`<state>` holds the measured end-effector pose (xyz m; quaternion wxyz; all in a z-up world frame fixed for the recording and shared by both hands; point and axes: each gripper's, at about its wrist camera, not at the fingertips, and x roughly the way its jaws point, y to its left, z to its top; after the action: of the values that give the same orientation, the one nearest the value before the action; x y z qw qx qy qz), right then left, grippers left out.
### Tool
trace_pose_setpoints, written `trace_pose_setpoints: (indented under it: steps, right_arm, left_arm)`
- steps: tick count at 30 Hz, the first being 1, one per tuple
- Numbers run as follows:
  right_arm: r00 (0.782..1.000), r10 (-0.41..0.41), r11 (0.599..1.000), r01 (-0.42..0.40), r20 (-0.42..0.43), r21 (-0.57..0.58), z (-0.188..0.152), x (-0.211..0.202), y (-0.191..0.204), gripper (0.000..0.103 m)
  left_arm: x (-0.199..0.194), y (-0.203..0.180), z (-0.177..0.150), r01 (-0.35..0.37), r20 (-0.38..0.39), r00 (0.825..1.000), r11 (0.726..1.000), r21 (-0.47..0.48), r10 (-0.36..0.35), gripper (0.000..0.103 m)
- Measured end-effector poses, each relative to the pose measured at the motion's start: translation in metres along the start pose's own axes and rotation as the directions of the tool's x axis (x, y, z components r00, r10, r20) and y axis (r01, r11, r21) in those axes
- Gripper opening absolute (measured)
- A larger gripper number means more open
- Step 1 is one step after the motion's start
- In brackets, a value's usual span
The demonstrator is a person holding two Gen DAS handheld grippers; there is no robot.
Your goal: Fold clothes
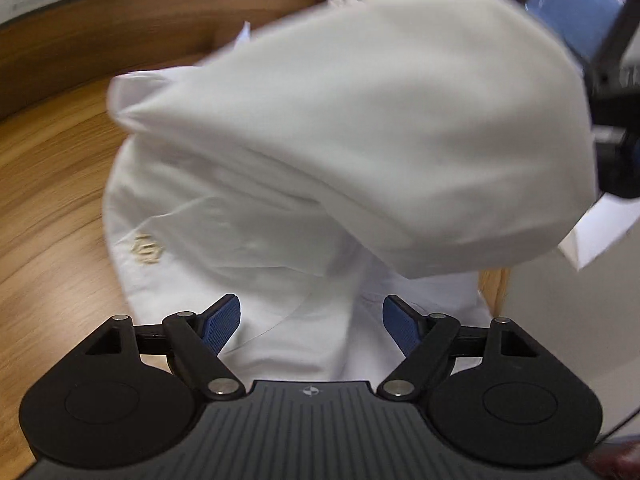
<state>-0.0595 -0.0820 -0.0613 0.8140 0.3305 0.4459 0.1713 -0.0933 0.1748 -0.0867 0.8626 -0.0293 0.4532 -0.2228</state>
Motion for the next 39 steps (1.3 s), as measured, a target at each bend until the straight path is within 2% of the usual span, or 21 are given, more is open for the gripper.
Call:
trace_pose_setpoints:
  steps: [4,10,13,14,15,16,18,19,22,25,28,30,32,36,39]
  right_arm:
    - [1.0,0.01,1.0,-0.01,0.007,0.013,0.0,0.0,0.002,0.003]
    - [1.0,0.017,1.0,-0.017,0.011,0.022,0.0,-0.002,0.002,0.003]
    - [1.0,0.021,0.999,-0.021,0.012,0.027,-0.001,-0.002,0.003,0.003]
    - [1.0,0.022,0.999,-0.022,0.013,0.028,-0.001,-0.003,0.003,0.003]
    - [1.0,0.023,0.999,-0.024,0.014,0.03,-0.001,-0.003,0.003,0.003]
    - [1.0,0.024,0.999,-0.025,0.014,0.031,-0.001,-0.003,0.003,0.003]
    - [1.0,0.027,0.999,-0.027,0.016,0.028,-0.001,-0.004,0.004,0.003]
    - [0.999,0.028,0.999,-0.028,0.017,0.024,-0.001,-0.005,0.004,0.003]
    - [0.999,0.026,1.0,-0.026,0.022,0.013,-0.003,-0.008,0.005,0.003]
    - [0.999,0.021,1.0,-0.021,0.028,0.004,-0.006,-0.012,0.004,0.003]
    - [0.999,0.014,1.0,-0.015,0.053,0.02,-0.01,-0.018,0.0,0.003]
    - [0.995,0.005,0.998,-0.011,0.095,0.062,-0.011,-0.029,-0.01,0.003]
    - [0.991,-0.004,0.994,-0.012,0.135,0.113,-0.01,-0.04,-0.022,0.003]
    - [0.99,-0.017,0.986,-0.007,0.14,0.168,-0.014,-0.04,-0.036,0.003]
    - [0.99,-0.034,0.982,0.008,0.134,0.19,-0.022,-0.034,-0.039,0.003]
  left_arm:
    - [0.017,-0.017,0.004,-0.044,0.003,0.999,0.998,0.052,0.044,0.083]
    - [0.028,-0.017,0.004,-0.091,0.017,0.996,0.995,0.043,0.09,0.081]
    - [0.032,-0.014,0.001,-0.125,0.004,0.992,0.992,0.022,0.125,0.075]
    - [0.033,-0.013,0.0,-0.131,-0.009,0.991,0.991,0.02,0.131,0.063]
    - [0.034,-0.013,-0.002,-0.144,-0.01,0.99,0.989,0.031,0.144,0.042]
    - [0.035,-0.013,-0.004,-0.157,-0.011,0.988,0.987,0.044,0.157,0.03]
    - [0.032,-0.01,-0.005,-0.22,0.009,0.975,0.975,0.031,0.22,0.009]
    - [0.03,-0.008,-0.006,-0.253,0.019,0.967,0.967,0.024,0.252,0.006]
    - [0.019,0.009,-0.003,-0.349,0.051,0.935,0.935,-0.06,0.352,0.004]
    - [0.0,0.035,0.005,-0.434,0.086,0.889,0.887,-0.159,0.45,0.004]
    - [-0.026,0.074,0.012,-0.488,0.081,0.843,0.819,-0.302,0.532,0.003]
    - [-0.046,0.104,0.015,-0.51,0.06,0.814,0.759,-0.405,0.578,0.003]
    - [-0.064,0.123,0.02,-0.489,0.076,0.815,0.752,-0.442,0.574,0.003]
    - [-0.076,0.121,0.039,-0.531,0.126,0.785,0.764,-0.366,0.606,0.003]
    - [-0.068,0.144,0.046,-0.526,0.071,0.804,0.761,-0.38,0.591,0.003]
